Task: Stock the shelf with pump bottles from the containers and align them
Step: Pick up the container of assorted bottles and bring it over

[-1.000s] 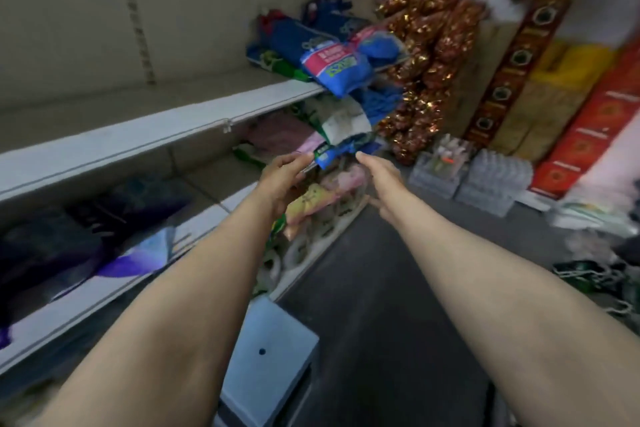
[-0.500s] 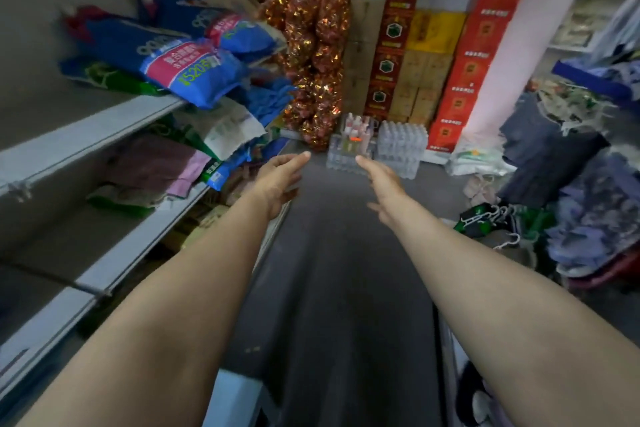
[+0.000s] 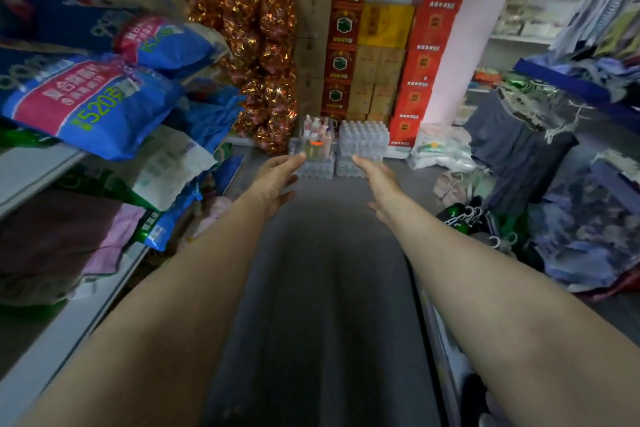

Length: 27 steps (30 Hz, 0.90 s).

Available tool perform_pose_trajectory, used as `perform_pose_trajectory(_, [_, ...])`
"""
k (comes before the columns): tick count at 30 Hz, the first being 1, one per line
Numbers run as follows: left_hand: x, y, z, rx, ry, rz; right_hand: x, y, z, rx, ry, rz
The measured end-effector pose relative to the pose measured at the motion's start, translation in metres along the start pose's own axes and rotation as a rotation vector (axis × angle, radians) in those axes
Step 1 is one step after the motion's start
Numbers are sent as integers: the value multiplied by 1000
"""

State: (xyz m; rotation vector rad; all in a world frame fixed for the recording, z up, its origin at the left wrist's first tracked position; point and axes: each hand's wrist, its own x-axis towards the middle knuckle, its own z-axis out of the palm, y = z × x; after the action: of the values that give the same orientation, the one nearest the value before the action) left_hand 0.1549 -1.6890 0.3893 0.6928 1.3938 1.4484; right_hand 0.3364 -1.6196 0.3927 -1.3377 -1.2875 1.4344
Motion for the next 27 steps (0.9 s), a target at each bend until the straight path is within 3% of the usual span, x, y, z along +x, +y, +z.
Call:
perform_pose_trajectory(12, [168,-2,19,-34,-61,-42,156,-7,23,-8,25,55])
perform_pose_trajectory(27, [458,35,92,-15,7,-89,475,-50,34,-17,-63,121])
